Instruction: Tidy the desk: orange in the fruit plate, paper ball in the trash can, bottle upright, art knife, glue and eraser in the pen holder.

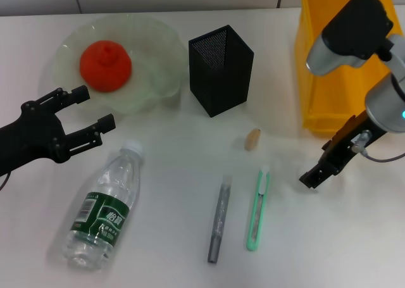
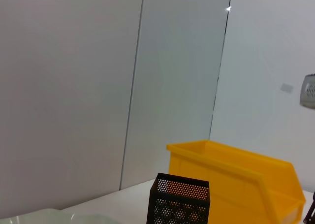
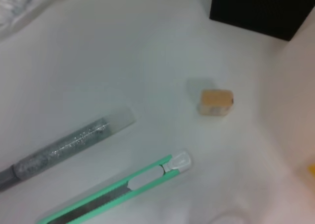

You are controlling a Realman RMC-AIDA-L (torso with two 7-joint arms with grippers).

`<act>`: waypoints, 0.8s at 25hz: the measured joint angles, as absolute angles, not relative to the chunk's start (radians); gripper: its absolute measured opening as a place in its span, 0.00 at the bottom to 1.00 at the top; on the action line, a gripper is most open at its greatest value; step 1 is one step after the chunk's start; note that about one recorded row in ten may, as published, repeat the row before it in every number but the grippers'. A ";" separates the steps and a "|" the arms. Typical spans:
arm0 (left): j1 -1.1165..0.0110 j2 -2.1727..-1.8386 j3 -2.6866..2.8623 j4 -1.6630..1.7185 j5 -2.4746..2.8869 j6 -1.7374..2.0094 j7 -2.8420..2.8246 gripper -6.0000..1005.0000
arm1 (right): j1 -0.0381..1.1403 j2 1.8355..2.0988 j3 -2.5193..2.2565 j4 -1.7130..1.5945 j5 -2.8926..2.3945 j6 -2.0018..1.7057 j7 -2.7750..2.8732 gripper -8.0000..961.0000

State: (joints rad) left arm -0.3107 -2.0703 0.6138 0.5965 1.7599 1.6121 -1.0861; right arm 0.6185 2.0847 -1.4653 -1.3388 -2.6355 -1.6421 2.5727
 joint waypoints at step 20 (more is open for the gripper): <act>-0.305 -2.070 0.615 0.584 1.759 1.594 -1.086 0.80 | 0.634 2.086 -1.400 -1.387 -2.628 -1.689 2.586 0.55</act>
